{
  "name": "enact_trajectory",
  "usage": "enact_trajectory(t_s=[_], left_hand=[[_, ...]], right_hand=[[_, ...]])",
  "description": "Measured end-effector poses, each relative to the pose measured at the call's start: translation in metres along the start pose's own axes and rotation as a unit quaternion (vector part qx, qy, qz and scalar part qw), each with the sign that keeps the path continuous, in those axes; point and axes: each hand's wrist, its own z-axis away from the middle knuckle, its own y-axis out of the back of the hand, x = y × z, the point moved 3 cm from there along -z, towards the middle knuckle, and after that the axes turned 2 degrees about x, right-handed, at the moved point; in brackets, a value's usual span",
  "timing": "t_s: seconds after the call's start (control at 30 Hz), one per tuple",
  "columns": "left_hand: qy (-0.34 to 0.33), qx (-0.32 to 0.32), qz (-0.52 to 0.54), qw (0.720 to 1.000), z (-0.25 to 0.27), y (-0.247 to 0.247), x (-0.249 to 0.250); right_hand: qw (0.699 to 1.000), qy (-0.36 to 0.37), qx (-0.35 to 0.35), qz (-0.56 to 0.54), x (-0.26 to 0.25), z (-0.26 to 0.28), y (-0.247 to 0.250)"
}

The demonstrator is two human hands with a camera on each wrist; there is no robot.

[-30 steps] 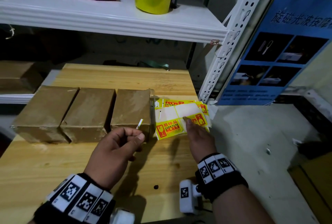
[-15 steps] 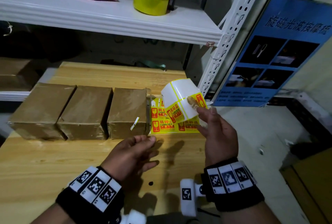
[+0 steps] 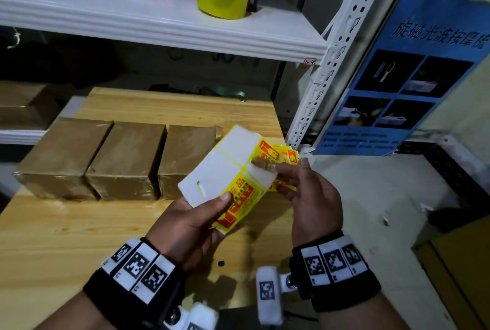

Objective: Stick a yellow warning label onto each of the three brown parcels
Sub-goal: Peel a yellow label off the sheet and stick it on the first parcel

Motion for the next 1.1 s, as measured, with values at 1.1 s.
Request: enact_trajectory(t_s=[1.1], left_hand=[[-0.255, 0.097, -0.38, 0.884, 0.009, -0.004, 0.038]], right_hand=[[0.96, -0.2, -0.122, -0.156, 0.02, 0.02, -0.028]])
